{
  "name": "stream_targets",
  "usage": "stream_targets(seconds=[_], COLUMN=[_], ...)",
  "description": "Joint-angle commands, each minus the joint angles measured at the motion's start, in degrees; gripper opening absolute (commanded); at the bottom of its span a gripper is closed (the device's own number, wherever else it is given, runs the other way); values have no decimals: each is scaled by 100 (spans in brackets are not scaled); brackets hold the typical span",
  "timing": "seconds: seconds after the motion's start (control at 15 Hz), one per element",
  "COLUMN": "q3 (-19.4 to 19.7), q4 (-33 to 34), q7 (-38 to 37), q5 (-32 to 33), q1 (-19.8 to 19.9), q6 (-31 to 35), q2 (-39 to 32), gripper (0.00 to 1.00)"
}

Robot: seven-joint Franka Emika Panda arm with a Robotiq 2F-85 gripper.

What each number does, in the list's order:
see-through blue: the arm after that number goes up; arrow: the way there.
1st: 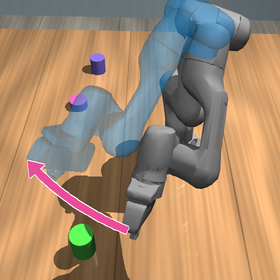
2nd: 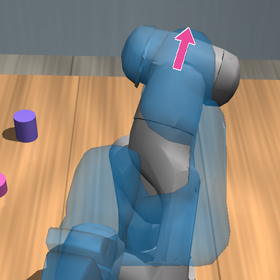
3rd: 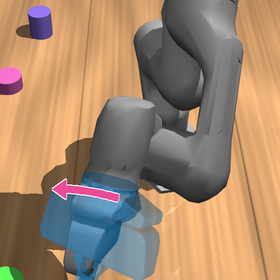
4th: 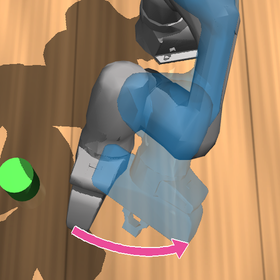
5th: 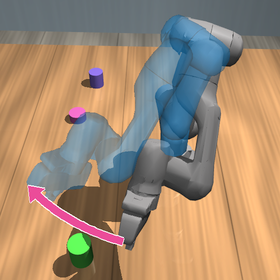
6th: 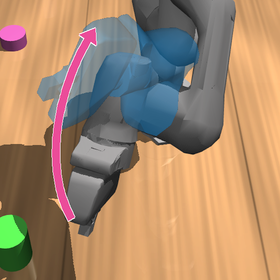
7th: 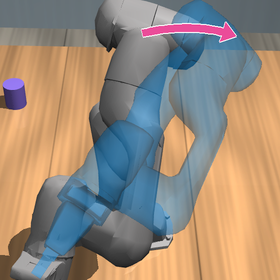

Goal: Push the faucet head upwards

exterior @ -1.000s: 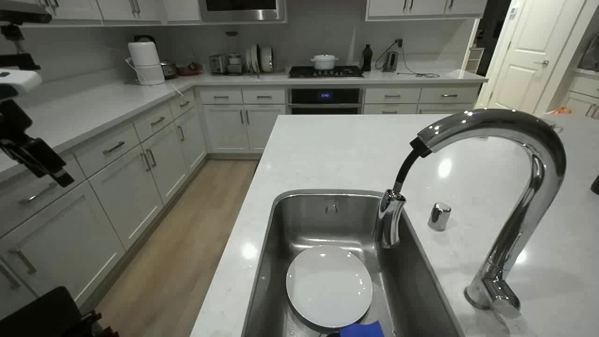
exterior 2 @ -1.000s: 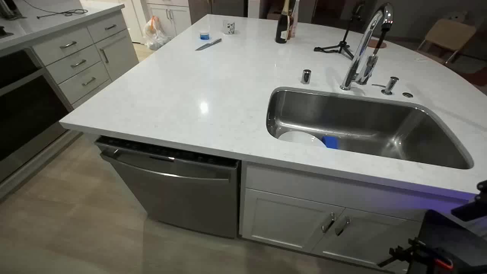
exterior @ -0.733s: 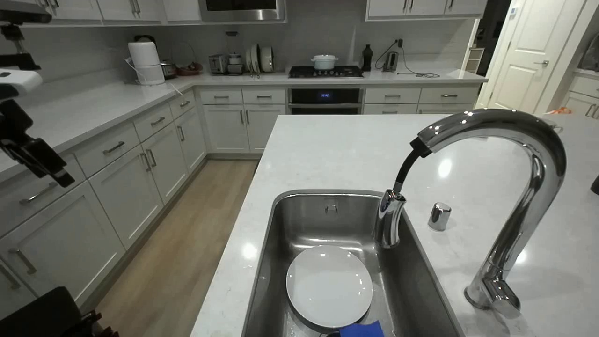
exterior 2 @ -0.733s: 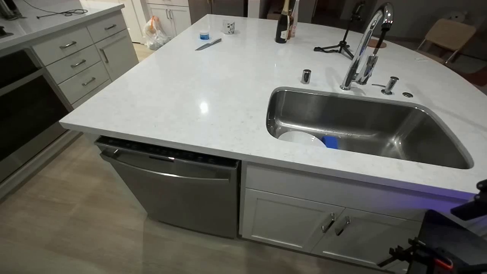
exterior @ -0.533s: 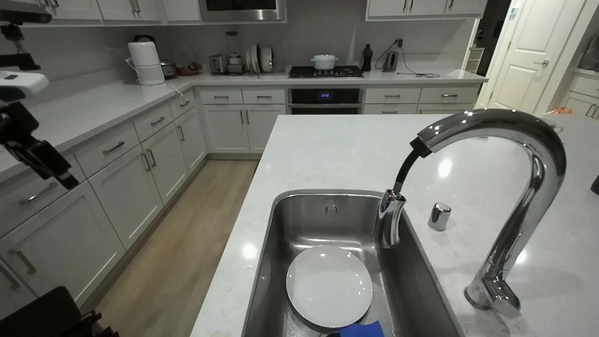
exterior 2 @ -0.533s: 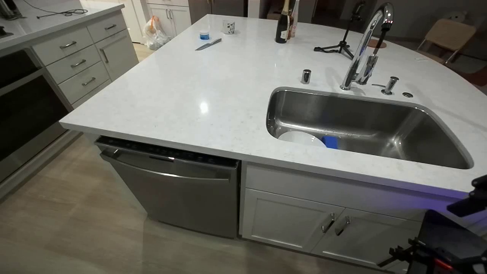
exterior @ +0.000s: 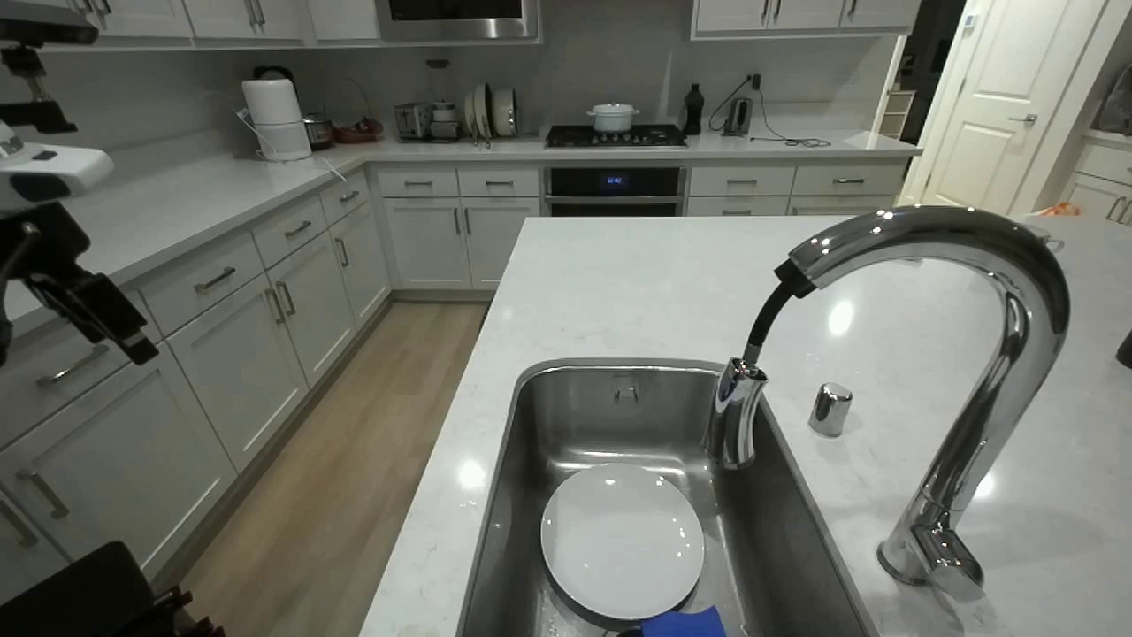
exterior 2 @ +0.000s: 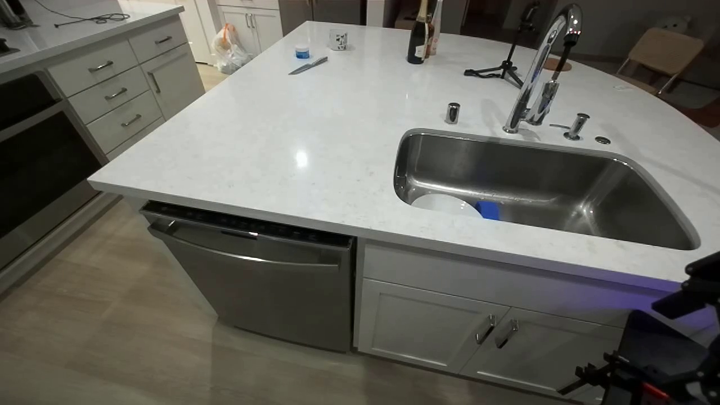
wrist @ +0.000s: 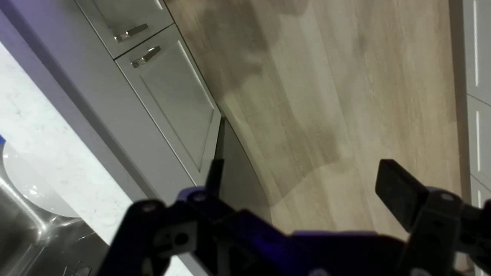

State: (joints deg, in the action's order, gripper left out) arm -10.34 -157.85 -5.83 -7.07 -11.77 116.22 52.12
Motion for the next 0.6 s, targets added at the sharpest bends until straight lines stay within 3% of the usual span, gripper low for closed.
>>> stream_targets(seconds=[0.0,0.53], q3=[17,5], q4=[103,379], q7=[78,-64], q5=[156,918], q1=[190,738], q6=[269,2028], q2=[-424,-2026], gripper=[100,100])
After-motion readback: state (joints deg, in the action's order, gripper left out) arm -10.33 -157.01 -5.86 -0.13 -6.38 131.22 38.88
